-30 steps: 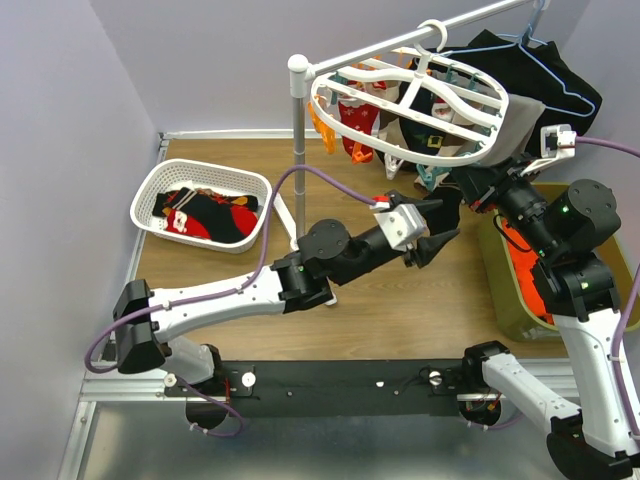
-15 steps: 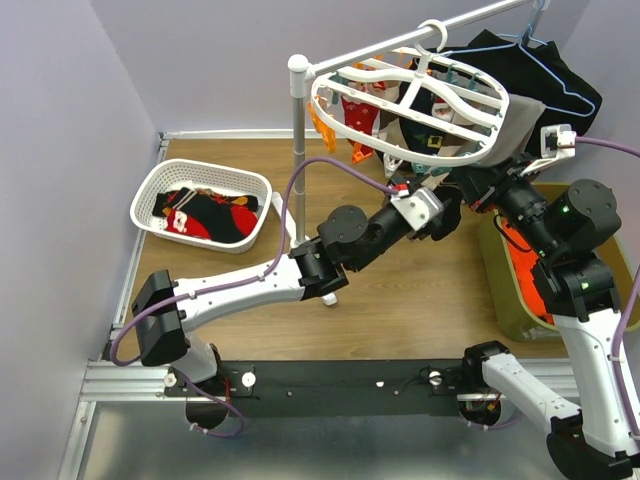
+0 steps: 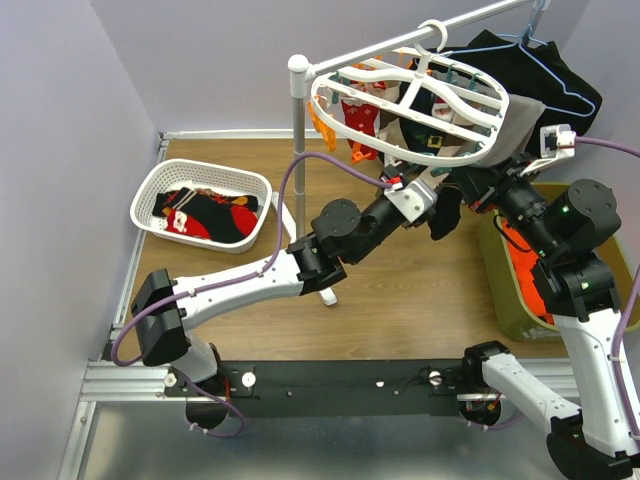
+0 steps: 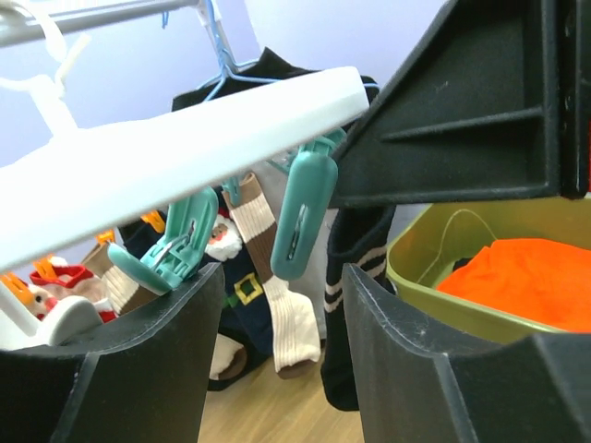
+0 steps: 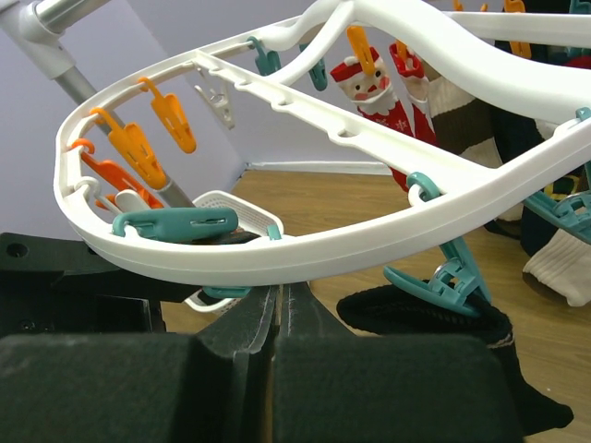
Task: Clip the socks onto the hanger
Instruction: Open the clamp at the hanger.
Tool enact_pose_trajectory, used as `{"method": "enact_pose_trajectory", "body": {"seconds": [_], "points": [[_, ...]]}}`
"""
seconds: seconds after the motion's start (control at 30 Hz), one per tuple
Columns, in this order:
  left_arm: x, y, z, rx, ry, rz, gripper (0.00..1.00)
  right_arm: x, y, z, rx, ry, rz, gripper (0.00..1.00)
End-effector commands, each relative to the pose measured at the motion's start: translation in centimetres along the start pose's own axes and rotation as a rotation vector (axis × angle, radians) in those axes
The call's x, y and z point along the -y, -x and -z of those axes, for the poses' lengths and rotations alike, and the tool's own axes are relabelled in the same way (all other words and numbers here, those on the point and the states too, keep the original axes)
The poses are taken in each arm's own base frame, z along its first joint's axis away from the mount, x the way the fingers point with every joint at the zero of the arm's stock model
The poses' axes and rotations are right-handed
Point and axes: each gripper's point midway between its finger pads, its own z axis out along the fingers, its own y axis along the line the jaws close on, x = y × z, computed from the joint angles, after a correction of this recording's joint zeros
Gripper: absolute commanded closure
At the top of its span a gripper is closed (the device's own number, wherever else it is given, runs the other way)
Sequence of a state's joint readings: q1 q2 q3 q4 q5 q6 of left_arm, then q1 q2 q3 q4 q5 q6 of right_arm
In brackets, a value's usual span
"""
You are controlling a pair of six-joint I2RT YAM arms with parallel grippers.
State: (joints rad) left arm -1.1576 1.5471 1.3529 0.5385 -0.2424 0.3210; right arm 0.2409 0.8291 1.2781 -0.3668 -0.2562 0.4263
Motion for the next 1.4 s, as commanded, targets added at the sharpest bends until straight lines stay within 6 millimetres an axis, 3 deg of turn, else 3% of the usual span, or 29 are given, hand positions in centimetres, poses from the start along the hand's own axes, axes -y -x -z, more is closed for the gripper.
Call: {"method": "enact_pose_trajectory", "body": {"seconds": [0.0,0.5,0.63,0.77,0.97,1.37], "points": [[-0.8,2.7,-1.0,0.09,0.015,-0.018,0.4,-0.8,0.6,0.5,0.004,0.025,-0.002,0.94],[0.4,2.3,-2.0,0.105,-0.023,-0.029,0.66,-1.4,0.7,0.7,-0.008,0.049,-0.016,0.93],[0.4,2.3,-1.9,0.103,-0.021,-0.006,0.8,-1.6,0.6,1.0,-0.016,0.051,-0.007,0.86],[0.3,2.3,-1.6,0.101,-0.02,0.021,0.96,-1.7,0.8,1.7,-0.018,0.051,0.027,0.69],[0.5,2.0,-1.3,0.088,-0.026,0.045,0.98,-2.4,1.0,2.5,-0.002,0.081,0.049,0.46],[0.8,2.5,-1.3,0.09,-0.044,0.07,0.98,-1.8,1.0,0.0,-0.004,0.092,0.052,0.36]]}}
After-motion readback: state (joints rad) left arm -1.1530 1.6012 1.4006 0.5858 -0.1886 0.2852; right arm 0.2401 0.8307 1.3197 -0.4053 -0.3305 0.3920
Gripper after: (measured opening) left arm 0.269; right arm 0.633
